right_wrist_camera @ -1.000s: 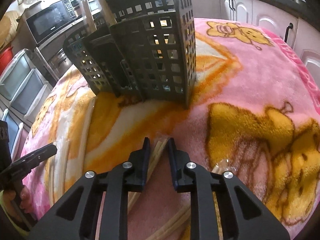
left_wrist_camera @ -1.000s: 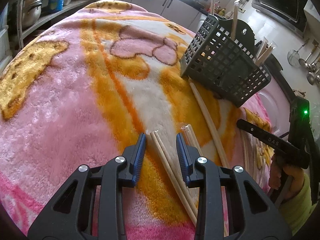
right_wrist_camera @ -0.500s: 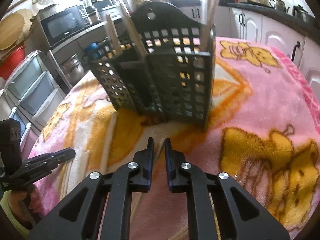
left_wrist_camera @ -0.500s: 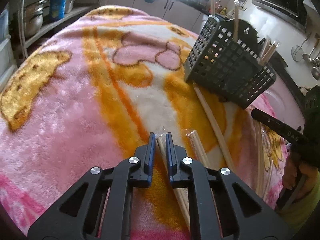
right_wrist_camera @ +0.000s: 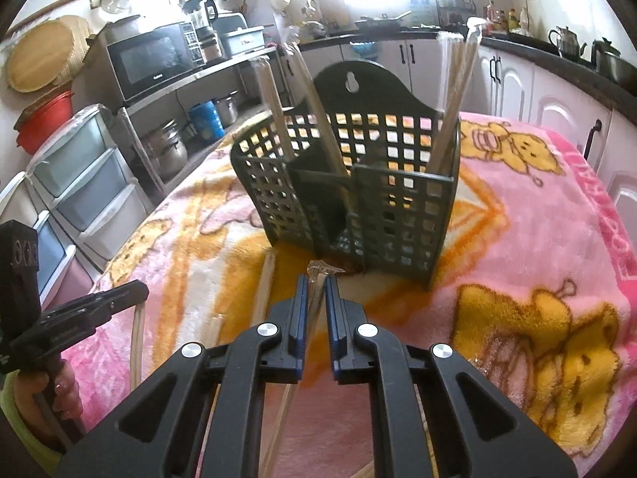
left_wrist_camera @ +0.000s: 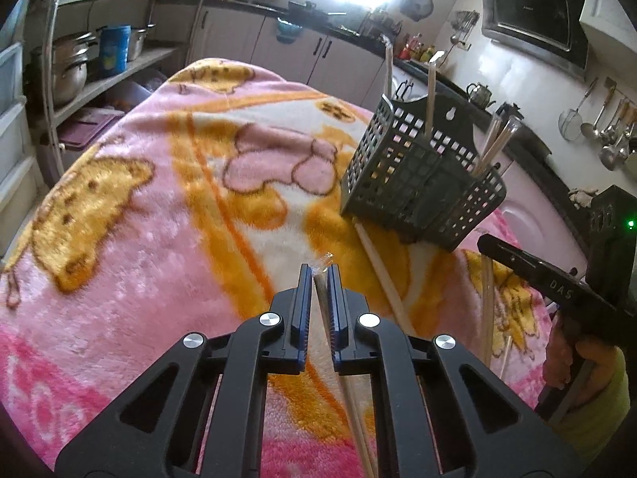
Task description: Organize utensils
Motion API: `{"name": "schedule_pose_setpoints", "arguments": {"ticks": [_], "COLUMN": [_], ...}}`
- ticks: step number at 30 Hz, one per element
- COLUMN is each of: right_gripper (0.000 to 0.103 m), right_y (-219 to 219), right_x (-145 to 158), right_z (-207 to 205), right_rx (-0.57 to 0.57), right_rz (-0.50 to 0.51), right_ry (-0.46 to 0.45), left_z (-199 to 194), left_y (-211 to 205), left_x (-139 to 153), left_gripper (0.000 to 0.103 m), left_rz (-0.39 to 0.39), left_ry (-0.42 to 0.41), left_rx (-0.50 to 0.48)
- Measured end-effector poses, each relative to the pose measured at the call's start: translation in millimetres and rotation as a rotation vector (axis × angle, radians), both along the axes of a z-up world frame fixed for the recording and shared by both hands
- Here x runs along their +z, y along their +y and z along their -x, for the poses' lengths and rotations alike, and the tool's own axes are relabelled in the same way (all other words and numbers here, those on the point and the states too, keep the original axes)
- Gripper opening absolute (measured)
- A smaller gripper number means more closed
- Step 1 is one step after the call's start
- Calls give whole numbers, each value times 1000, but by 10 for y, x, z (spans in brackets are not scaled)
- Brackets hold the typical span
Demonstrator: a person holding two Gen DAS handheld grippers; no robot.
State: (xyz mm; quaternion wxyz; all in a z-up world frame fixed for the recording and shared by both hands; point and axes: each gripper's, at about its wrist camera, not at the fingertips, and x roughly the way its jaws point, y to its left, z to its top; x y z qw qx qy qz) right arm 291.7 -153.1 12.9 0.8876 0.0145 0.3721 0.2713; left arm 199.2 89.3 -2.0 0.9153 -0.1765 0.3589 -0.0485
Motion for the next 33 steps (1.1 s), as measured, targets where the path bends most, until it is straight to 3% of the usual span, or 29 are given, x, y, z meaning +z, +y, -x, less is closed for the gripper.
{"name": "schedule_pose_setpoints", "arguments": {"ticks": [33], "right_gripper": [7], "right_y": [324], "right_x": [532], "right_z": [198], "right_rx": [75], "right_rz": [-31], "right_ry": [-117], "left_z": [136], "left_y": [131], "left_x": [505], "left_gripper": [2], "left_rz": [-32], "left_ry": [-114], "left_rx": [23]}}
